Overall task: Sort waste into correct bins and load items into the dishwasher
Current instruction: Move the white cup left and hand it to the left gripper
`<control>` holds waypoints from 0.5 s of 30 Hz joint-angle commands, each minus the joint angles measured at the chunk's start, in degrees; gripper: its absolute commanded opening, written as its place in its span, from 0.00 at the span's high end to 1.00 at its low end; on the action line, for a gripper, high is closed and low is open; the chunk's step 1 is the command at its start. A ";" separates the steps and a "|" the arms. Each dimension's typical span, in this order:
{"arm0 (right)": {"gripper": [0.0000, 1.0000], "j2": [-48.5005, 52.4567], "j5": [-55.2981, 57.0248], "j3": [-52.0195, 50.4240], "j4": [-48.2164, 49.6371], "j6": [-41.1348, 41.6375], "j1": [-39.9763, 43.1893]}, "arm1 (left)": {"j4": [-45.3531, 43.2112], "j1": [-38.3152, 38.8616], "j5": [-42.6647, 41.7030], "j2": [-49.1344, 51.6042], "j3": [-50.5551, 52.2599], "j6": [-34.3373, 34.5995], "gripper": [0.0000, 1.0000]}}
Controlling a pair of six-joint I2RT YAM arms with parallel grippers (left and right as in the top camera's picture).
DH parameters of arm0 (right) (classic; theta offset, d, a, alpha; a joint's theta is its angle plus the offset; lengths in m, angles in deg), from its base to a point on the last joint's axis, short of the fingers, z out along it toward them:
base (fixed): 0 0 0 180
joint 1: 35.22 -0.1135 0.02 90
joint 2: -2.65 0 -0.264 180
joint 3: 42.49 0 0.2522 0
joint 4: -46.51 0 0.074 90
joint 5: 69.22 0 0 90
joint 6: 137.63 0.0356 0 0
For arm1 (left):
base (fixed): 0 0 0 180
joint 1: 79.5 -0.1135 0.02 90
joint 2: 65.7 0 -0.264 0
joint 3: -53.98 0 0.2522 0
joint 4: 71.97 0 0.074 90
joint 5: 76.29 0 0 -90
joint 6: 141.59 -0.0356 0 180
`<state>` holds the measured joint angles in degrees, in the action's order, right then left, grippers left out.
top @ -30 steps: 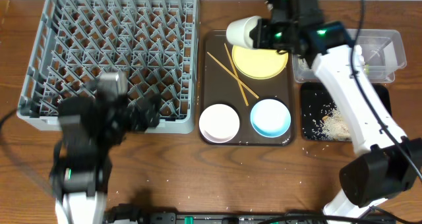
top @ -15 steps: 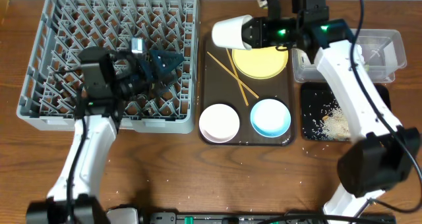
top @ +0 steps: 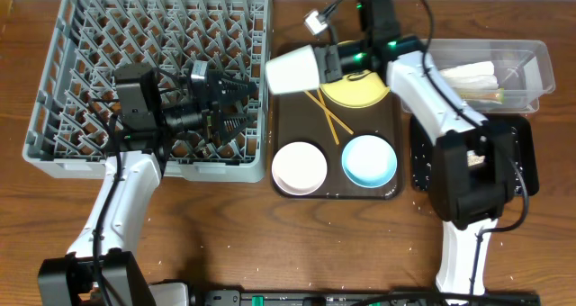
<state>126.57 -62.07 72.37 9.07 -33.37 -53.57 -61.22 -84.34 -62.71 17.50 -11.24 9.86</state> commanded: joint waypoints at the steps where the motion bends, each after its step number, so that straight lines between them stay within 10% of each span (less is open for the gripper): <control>1: 0.99 1.86 -5.07 0.00 0.85 -1.05 -4.87 | -0.17 -0.22 -2.25 -0.04 -1.16 -2.62 0.07; 15: 0.99 3.61 -1.40 0.00 0.98 0.50 -10.60 | -0.37 -0.22 -7.39 -0.04 -1.16 -9.16 0.07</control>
<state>129.74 -63.89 72.37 10.21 -33.19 -63.62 -61.09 -84.65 -67.39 17.48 -11.24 4.09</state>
